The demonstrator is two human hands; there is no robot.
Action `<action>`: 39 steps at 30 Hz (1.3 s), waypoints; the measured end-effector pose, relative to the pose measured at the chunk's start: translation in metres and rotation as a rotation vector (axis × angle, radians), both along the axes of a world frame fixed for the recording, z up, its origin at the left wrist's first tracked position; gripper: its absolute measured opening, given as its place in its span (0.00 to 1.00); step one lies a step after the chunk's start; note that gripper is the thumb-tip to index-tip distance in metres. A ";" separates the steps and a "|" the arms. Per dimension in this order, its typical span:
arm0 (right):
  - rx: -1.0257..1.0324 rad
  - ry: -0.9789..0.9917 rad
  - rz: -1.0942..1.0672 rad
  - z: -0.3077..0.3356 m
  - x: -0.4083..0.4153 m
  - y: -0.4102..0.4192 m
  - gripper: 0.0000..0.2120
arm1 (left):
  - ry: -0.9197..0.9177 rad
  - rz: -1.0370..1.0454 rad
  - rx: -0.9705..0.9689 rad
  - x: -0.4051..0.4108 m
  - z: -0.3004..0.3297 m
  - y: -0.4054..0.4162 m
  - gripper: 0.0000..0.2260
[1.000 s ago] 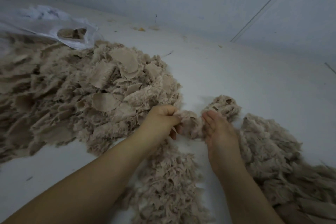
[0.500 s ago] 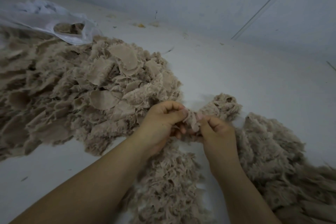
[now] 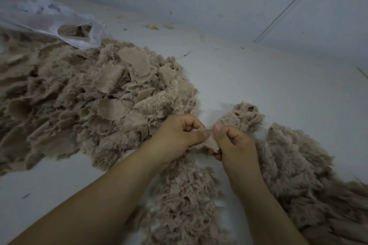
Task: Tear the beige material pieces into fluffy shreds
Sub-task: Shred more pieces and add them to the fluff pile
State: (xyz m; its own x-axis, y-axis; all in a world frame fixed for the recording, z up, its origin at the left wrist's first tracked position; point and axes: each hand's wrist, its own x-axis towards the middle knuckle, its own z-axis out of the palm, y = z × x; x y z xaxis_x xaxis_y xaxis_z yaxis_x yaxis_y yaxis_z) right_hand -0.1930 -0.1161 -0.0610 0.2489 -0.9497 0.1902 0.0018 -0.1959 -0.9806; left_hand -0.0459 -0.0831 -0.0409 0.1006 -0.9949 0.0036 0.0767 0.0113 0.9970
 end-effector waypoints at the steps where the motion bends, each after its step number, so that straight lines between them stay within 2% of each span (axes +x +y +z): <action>1: 0.006 -0.008 -0.003 0.000 0.000 0.000 0.23 | -0.012 0.018 -0.006 0.000 0.000 0.000 0.03; 4: 0.004 -0.007 0.005 -0.002 -0.001 -0.001 0.12 | -0.012 0.046 0.008 0.002 -0.001 0.000 0.07; 6: -0.005 -0.006 -0.009 -0.003 -0.001 -0.002 0.10 | 0.026 0.047 0.023 0.004 -0.002 0.000 0.10; 10: 0.096 -0.102 -0.063 -0.001 -0.002 -0.001 0.15 | 0.038 0.002 0.020 0.007 -0.004 -0.001 0.13; 12: 0.130 -0.068 -0.113 -0.001 -0.001 -0.001 0.21 | -0.018 -0.066 0.027 0.009 -0.002 0.001 0.08; 14: 0.170 -0.059 -0.136 -0.002 -0.001 -0.002 0.25 | -0.071 -0.138 0.045 0.011 -0.001 0.003 0.07; 18: 0.113 -0.074 -0.174 0.001 -0.001 -0.001 0.23 | -0.093 -0.103 0.063 0.015 -0.001 0.003 0.08; 21: 0.165 -0.150 -0.218 -0.001 -0.005 -0.005 0.19 | -0.063 -0.019 0.067 0.020 -0.001 0.002 0.11; 23: 0.174 -0.157 -0.163 -0.003 -0.007 -0.006 0.18 | -0.017 0.031 0.052 0.024 -0.002 0.001 0.11; 27: 0.175 -0.058 0.134 0.000 -0.002 -0.002 0.10 | 0.070 0.082 -0.013 0.023 -0.005 0.000 0.15; 30: 0.243 -0.120 0.105 -0.001 -0.003 -0.004 0.13 | 0.024 -0.003 0.007 0.022 -0.003 0.001 0.13; 32: 0.251 -0.179 0.022 0.000 -0.004 -0.003 0.18 | 0.153 0.086 -0.069 0.024 0.003 -0.001 0.09; 34: 0.247 -0.258 -0.078 0.000 -0.003 -0.004 0.22 | 0.399 0.277 -0.275 0.029 0.012 -0.005 0.04; 35: 0.236 -0.303 -0.119 -0.001 -0.004 -0.005 0.24 | 0.432 0.318 -0.352 0.029 0.014 -0.007 0.06; 36: 0.213 -0.351 -0.147 0.000 -0.004 -0.005 0.24 | 0.378 0.319 -0.374 0.027 0.011 -0.008 0.10; 37: 0.193 -0.403 -0.165 0.002 -0.004 -0.006 0.23 | 0.246 0.296 -0.331 0.022 0.007 -0.008 0.13; 39: 0.179 -0.486 -0.176 0.003 -0.005 -0.007 0.19 | -0.231 0.183 -0.177 0.008 -0.009 -0.010 0.13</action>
State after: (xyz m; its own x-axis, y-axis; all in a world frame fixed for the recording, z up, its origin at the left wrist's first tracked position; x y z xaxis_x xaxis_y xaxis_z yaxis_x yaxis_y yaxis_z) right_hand -0.1977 -0.1233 -0.0577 0.0070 -0.9971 0.0753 0.4457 -0.0643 -0.8929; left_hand -0.0379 -0.0929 -0.0498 0.2538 -0.9424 0.2178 -0.1700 0.1782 0.9692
